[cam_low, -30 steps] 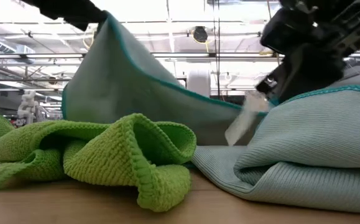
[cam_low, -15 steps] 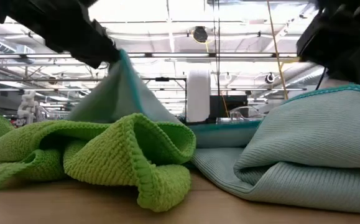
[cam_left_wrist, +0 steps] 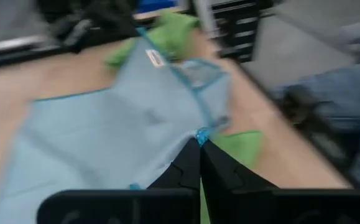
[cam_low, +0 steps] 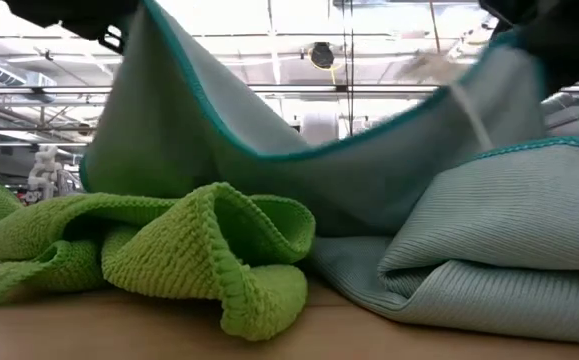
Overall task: Fold microfiber towels
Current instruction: Fold the top blue microfiber cloth
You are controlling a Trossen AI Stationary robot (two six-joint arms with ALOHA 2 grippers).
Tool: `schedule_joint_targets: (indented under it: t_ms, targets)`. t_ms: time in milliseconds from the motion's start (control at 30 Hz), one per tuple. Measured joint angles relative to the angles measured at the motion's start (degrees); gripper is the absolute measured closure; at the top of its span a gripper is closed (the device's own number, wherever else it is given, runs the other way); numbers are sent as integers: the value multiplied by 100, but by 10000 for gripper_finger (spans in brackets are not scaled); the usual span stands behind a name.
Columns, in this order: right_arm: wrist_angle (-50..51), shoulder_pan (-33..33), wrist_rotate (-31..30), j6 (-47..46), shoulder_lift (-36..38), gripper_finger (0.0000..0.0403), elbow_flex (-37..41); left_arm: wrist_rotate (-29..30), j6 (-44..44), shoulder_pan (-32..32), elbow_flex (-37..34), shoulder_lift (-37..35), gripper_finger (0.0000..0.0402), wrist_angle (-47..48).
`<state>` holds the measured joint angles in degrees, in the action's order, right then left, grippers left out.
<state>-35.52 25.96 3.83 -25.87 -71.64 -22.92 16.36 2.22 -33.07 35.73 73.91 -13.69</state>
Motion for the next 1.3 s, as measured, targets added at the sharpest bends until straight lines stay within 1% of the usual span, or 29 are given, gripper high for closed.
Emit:
schedule_joint_targets:
  t_ms: [133,200,367,467,567,700,833,1000,1067,1300]
  targets:
    - [738,-70,-1041,-53,432,399,-1,1279,177,62,1,-237,391,733]
    - [1190,-111,-1509,-131,587,399,-2,1629,308,174,2,-276,389,1099]
    - [2282,-234,-2493,-422,733,399,-2,1747,825,661,0,-236,398,1834]
    - [2777,-310,-2960,-503,737,399,-2,1914,1019,895,0,-210,393,2146]
    - [3194,-385,-3343,-598,737,399,-2,2022,1040,1089,0,-214,392,2265]
    - [3564,-546,-3490,-752,737,399,-4,2011,1101,1396,0,-214,397,2413]
    - [3819,-691,-3571,-931,735,399,-3,1974,1167,1667,0,-186,388,2450]
    - [3767,-850,-3697,-1040,733,399,146,1955,1118,1943,2,56,394,2395]
    - [3761,-920,-3689,-1096,734,399,197,1813,1026,2048,0,194,398,2432]
    - [3750,-972,-3678,-1143,735,399,243,1836,722,2291,0,295,385,2275]
